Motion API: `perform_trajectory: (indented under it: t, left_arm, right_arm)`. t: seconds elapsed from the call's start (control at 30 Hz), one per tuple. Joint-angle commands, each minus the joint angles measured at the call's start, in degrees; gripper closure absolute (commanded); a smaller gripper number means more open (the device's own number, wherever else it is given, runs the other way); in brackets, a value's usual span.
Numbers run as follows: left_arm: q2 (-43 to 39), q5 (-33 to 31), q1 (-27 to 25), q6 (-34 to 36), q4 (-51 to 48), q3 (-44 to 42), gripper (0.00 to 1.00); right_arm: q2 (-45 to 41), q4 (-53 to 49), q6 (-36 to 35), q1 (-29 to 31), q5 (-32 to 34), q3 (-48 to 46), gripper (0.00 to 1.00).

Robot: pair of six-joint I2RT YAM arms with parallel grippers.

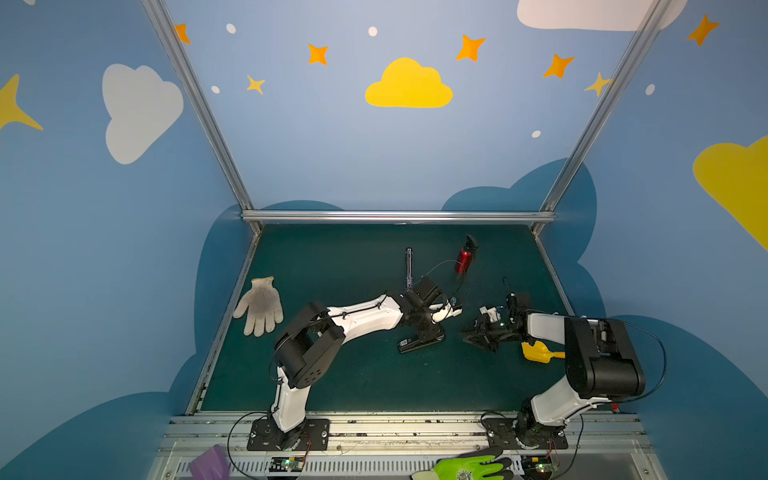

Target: Load the staples into the stapler

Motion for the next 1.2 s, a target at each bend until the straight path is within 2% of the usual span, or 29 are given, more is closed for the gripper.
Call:
perform_trajectory:
  t: [0.0, 0.2, 0.5, 0.73, 0.87, 0.93, 0.97, 1.17]
  left_arm:
    - [-3.6, 0.9, 0.3, -3.5, 6.0, -1.2, 0.96]
    - [-4.8, 1.3, 0.5, -4.1, 7.2, -2.7, 0.96]
    - [-5.9, 1.5, 0.6, -4.9, 9.5, -3.8, 0.96]
    - [-5.9, 0.9, 1.0, -6.2, 11.9, -4.2, 0.96]
    - [-5.8, 0.1, 1.0, -6.5, 12.7, -4.0, 0.96]
    - [-6.0, -0.1, 1.3, -6.7, 13.0, -4.2, 0.96]
    - [-6.3, -0.2, 1.4, -6.9, 12.9, -4.2, 0.96]
    - [-9.8, -0.8, 2.6, -7.4, 12.8, -6.2, 0.96]
  right_arm:
    - [1.2, 7.3, 1.7, 2.4, -4.7, -1.0, 0.56]
    - [3.0, 16.6, 6.4, 5.1, -6.5, -1.8, 0.58]
    - [7.5, 24.0, 9.9, 7.4, -8.5, -1.7, 0.68]
    - [9.2, 27.5, 10.9, 8.7, -11.2, -1.7, 0.72]
    - [10.3, 28.8, 11.4, 8.7, -11.8, -1.9, 0.84]
    - [11.1, 29.7, 11.6, 8.6, -12.2, -1.9, 0.98]
    - [11.5, 29.6, 11.6, 8.5, -12.0, -1.7, 1.0]
    - [13.0, 28.9, 11.4, 5.3, -9.9, -0.5, 1.0]
